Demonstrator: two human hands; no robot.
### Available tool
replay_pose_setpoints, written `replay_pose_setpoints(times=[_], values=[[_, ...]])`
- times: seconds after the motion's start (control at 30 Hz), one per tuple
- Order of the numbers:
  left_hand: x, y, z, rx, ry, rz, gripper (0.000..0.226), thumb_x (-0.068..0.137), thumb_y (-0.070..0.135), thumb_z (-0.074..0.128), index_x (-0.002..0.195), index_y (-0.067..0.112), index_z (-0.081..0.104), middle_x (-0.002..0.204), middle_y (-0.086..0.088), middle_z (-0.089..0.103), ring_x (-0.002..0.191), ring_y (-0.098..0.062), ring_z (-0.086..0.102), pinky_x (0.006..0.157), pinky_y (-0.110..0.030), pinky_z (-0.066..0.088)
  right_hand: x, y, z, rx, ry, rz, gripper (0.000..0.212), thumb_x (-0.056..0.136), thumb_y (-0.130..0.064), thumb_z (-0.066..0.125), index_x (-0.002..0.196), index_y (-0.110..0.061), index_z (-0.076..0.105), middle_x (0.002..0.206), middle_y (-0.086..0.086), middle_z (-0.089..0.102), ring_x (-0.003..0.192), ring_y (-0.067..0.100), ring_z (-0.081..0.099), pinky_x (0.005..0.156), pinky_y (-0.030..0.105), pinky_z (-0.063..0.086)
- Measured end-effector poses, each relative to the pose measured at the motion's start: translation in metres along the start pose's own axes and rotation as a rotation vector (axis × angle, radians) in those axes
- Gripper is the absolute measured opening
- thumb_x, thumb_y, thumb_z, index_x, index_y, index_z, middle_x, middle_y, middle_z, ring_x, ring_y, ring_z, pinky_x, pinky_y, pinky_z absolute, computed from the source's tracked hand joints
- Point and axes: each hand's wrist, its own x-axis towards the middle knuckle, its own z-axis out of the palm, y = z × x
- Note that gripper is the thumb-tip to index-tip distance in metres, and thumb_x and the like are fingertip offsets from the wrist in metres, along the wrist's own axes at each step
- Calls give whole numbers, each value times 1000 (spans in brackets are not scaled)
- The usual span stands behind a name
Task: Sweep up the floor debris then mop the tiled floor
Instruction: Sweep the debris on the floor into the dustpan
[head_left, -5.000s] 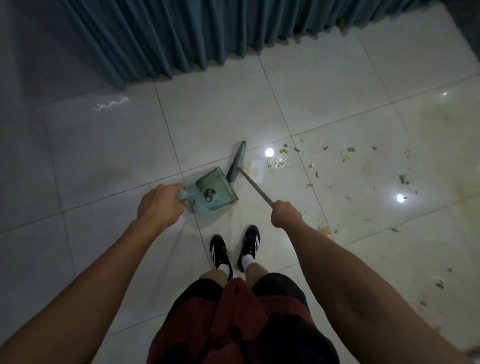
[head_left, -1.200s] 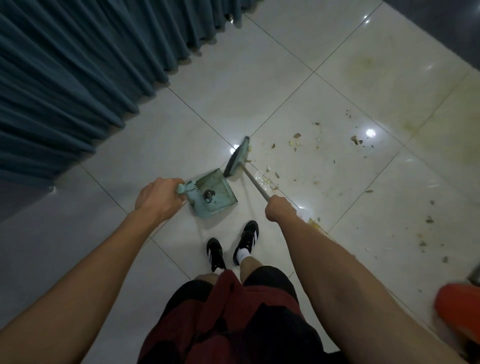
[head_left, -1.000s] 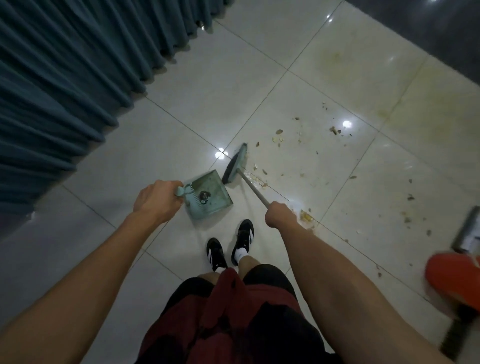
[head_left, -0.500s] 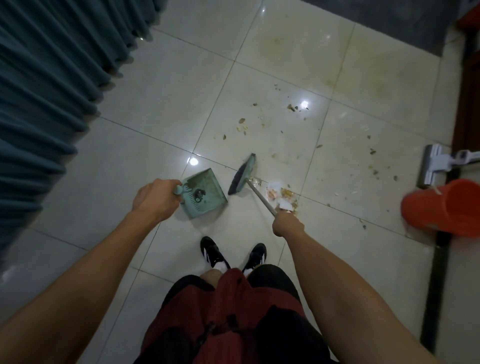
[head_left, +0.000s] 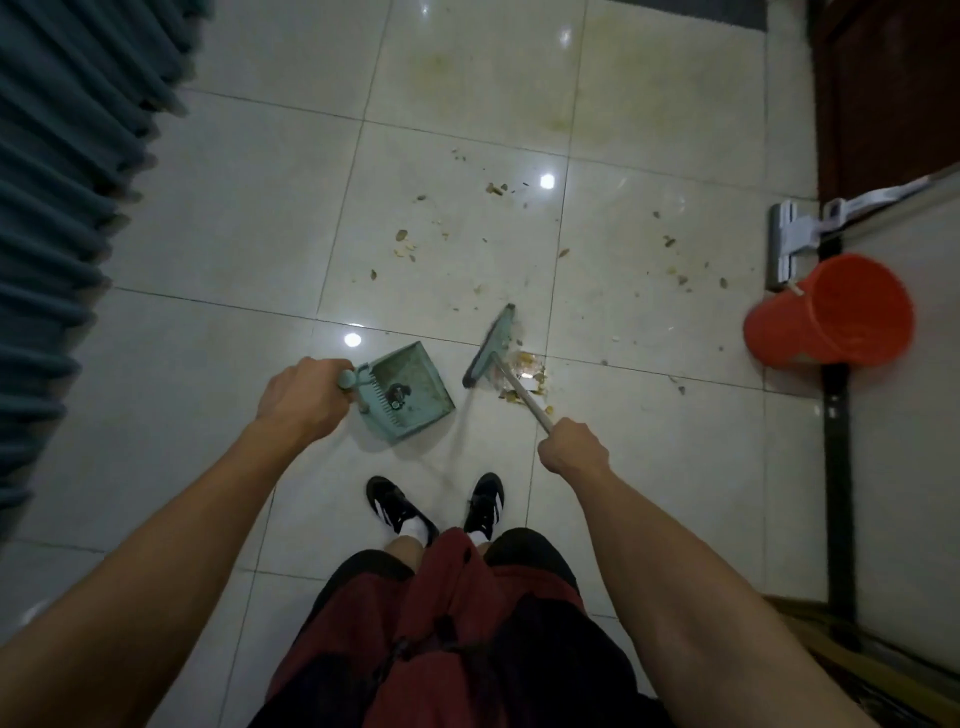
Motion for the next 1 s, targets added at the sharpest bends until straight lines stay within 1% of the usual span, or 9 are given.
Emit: replay_pose_setpoints(times=[0.07, 0.2, 0.33, 0.43, 0.53, 0.6, 0.73, 0.9, 1.0], values=[[-2, 10, -2, 5, 0, 6, 6, 90, 23, 66, 91, 29, 66, 83, -3, 66, 72, -27, 63, 68, -38, 57, 0, 6, 2, 42, 0, -4, 31, 90, -18, 48, 118, -12, 57, 87, 1, 51, 79, 23, 55, 68, 31, 44], [-8, 13, -5, 11, 8, -10, 6, 90, 24, 65, 90, 29, 67, 81, -3, 65, 71, -26, 62, 67, -38, 56, 1, 1, 2, 83, 3, -57, 32, 90, -19, 47, 119, -12, 57, 94, 3, 54, 81, 24, 56, 71, 32, 47], [-12, -5, -8, 2, 16, -25, 6, 93, 24, 63, 92, 28, 66, 80, -1, 65, 69, -23, 62, 67, -39, 57, 5, -23, -2, 94, 0, -105, 35, 88, -17, 47, 120, -12, 59, 105, 6, 62, 82, 23, 57, 70, 31, 47], [-9, -29, -12, -8, 31, -51, 5, 94, 24, 62, 93, 27, 66, 77, 0, 64, 67, -20, 61, 64, -36, 56, 9, -53, -2, 68, -15, -140, 35, 88, -15, 47, 122, -12, 59, 109, 7, 63, 82, 23, 57, 69, 31, 45], [-1, -61, -18, -30, 51, -86, 6, 93, 24, 62, 91, 29, 65, 77, 0, 63, 65, -19, 59, 59, -32, 50, 12, -95, -1, 24, -23, -168, 35, 92, -16, 48, 126, -12, 57, 117, 9, 63, 96, 27, 62, 71, 31, 44], [8, -87, -26, -48, 48, -111, 8, 92, 23, 61, 90, 30, 65, 77, 0, 63, 65, -20, 59, 58, -32, 49, 13, -130, 0, -26, -23, -201, 37, 93, -16, 46, 129, -13, 55, 120, 11, 63, 105, 29, 63, 74, 33, 47], [29, -145, -40, -91, 30, -143, 10, 91, 21, 60, 90, 31, 64, 75, 3, 61, 64, -19, 58, 59, -31, 50, 18, -206, 3, -72, -12, -263, 36, 97, -18, 45, 131, -13, 55, 119, 11, 64, 105, 29, 64, 86, 39, 56], [56, -218, -58, -134, 19, -175, 5, 93, 28, 60, 93, 31, 64, 79, -1, 63, 70, -26, 62, 66, -38, 57, 34, -304, 3, -57, -32, -305, 34, 100, -20, 44, 130, -14, 56, 119, 11, 63, 104, 30, 64, 86, 40, 56], [69, -254, -67, -122, 8, -171, 6, 94, 35, 59, 95, 31, 63, 81, -4, 64, 72, -30, 63, 67, -40, 57, 44, -357, 4, 27, -59, -321, 33, 100, -18, 40, 129, -12, 53, 120, 15, 60, 100, 35, 63, 83, 46, 58]])
